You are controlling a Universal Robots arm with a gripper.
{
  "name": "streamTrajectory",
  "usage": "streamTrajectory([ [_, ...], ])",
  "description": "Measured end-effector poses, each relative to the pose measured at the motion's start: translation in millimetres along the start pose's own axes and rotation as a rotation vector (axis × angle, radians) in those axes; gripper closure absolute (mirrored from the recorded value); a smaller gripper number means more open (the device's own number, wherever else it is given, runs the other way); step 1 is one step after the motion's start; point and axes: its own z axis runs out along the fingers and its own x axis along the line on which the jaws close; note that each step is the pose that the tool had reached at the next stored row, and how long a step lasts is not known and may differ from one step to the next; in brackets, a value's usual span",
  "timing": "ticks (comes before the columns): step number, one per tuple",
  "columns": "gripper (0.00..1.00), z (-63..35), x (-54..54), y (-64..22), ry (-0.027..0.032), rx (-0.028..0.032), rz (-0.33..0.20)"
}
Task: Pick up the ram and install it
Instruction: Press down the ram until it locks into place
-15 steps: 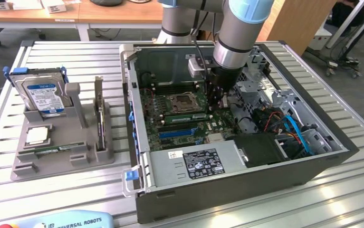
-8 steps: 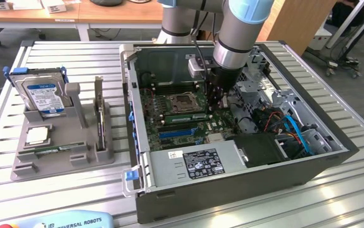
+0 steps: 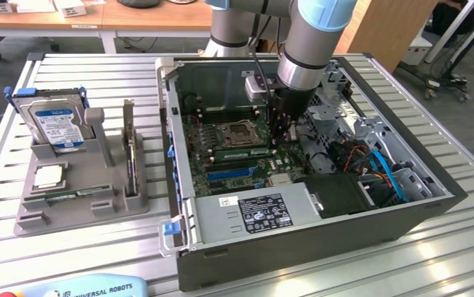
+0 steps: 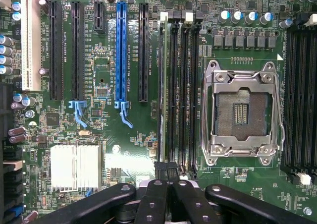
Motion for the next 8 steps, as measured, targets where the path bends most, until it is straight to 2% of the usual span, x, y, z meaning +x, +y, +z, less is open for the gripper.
streamTrajectory([
  [4,0.90,-0.5,-0.1,0.0,-0.0006,0.0001,0.000],
  [8,0.90,-7.6,-0.1,0.2,-0.0001,0.0000,0.000],
])
